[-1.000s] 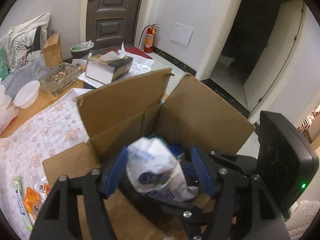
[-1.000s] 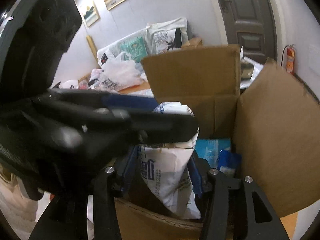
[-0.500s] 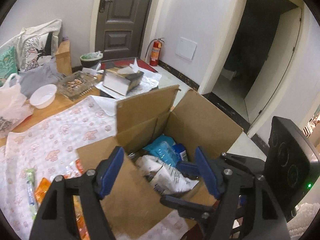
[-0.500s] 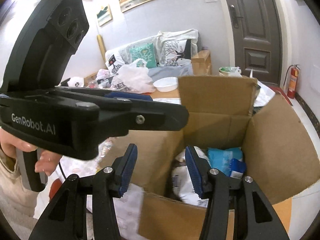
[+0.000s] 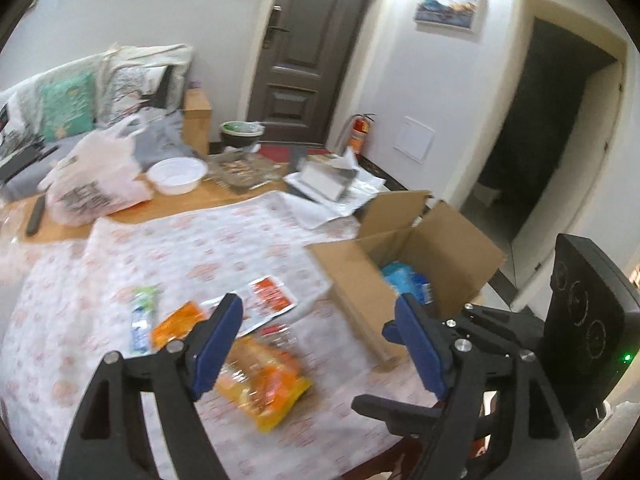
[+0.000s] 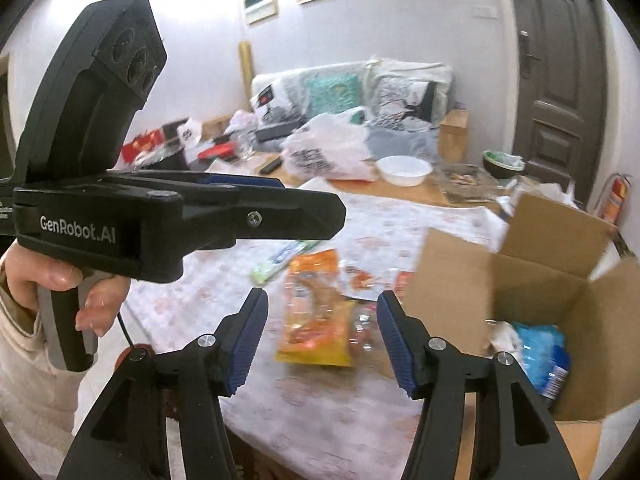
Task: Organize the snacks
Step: 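Grasp the orange sausage pack with the right gripper while left grasps it too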
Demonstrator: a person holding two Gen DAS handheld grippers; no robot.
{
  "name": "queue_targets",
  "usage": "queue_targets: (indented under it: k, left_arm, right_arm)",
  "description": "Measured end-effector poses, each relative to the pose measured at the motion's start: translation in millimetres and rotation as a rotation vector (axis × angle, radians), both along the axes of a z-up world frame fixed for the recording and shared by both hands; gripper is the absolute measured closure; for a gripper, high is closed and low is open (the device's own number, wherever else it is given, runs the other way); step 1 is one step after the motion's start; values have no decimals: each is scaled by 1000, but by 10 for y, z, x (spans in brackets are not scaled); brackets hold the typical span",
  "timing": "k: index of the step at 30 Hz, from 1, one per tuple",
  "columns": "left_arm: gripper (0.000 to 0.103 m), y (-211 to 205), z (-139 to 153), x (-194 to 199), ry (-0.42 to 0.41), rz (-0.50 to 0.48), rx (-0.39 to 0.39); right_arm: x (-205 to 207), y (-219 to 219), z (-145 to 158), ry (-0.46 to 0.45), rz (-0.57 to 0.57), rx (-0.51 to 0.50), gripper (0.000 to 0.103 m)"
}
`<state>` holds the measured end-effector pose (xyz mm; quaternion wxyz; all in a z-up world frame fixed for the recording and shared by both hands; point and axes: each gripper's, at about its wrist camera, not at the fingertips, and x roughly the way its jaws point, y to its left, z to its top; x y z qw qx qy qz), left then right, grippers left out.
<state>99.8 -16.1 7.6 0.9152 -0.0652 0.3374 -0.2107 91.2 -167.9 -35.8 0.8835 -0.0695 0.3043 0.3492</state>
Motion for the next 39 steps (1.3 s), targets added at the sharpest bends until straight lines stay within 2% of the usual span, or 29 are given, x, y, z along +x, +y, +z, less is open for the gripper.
queue_targets:
  k: [10,13,16,20,29,36,39]
  left_arm:
    - [23,821,-585,43,68,81,-59]
    - [23,958,-793,125,102,79,-77]
    - [23,1019,-993,236,141,82,-97]
    - [23,1090,-1231,385,189,84,-120]
    - [23,1109,-1557,622,255,66,-143]
    - [23,1109,-1590,668,261,46,-164]
    - [23,1105,-1584,664,261,46,-164]
  right_arm:
    - [183,930,-404,78,71,-151,39]
    - [324,1060,-586,91,53,-197,32]
    - [468,1119,-749,116,20,-232,30]
    - [597,1132,-900,122,-13,-265,17]
    - [898,1185,-1147,156,-41,-323,17]
    - [983,1221,-1241,164,-39,-335,17]
    - [983,1233,-1257,170,-31,-335,21]
